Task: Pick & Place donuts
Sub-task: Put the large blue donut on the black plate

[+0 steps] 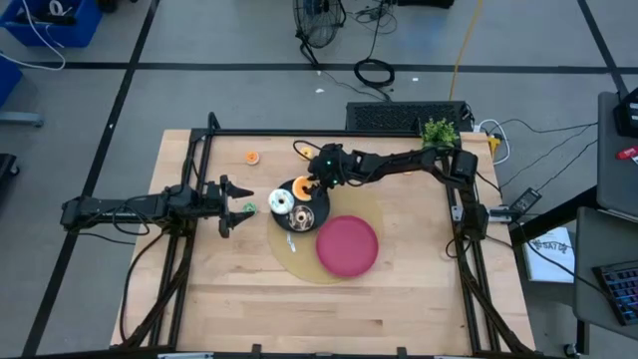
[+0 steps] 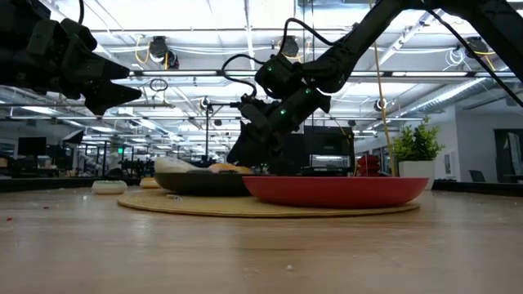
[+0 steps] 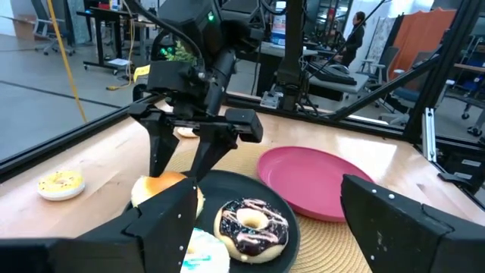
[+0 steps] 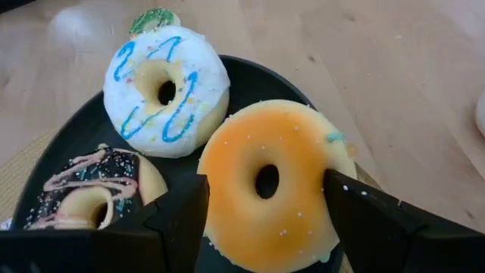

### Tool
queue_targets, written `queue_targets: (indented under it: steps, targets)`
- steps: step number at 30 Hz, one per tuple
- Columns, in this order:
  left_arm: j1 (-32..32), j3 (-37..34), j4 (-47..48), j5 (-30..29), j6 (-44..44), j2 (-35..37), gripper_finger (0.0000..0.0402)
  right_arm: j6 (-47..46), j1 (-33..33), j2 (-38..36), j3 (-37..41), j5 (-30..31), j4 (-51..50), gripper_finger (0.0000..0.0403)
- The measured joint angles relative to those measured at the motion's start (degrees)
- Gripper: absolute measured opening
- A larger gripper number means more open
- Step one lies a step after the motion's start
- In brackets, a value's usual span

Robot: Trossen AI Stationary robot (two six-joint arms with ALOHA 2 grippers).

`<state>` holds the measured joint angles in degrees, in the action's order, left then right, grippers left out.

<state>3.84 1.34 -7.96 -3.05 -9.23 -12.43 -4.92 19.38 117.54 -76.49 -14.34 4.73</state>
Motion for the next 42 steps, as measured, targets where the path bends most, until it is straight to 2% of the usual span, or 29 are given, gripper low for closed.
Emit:
queue_targets:
  steps: [10,18,25,35,42]
  targets:
    - [0.0,0.0,0.01,0.0,0.0,0.0,0.031,1.13,-0.68,0.0,0.02,8.49,-0.51,0.0247]
    - [0.0,0.0,0.01,0.0,0.0,0.0,0.031,4.28,-2.88,0.0,0.02,10.67,-0.56,0.0235]
    - [0.0,0.0,0.0,-0.01,0.0,0.01,0.031,7.58,-3.89,0.0,0.02,14.57,-0.66,0.0155]
    - [0.0,0.0,0.01,0.0,0.0,0.0,0.031,8.76,-3.87,0.04,0.04,14.53,-0.13,0.0014]
    - [0.0,0.0,0.02,0.0,0.0,0.0,0.031,11.23,-5.08,-0.12,0.06,16.02,0.06,0.0003]
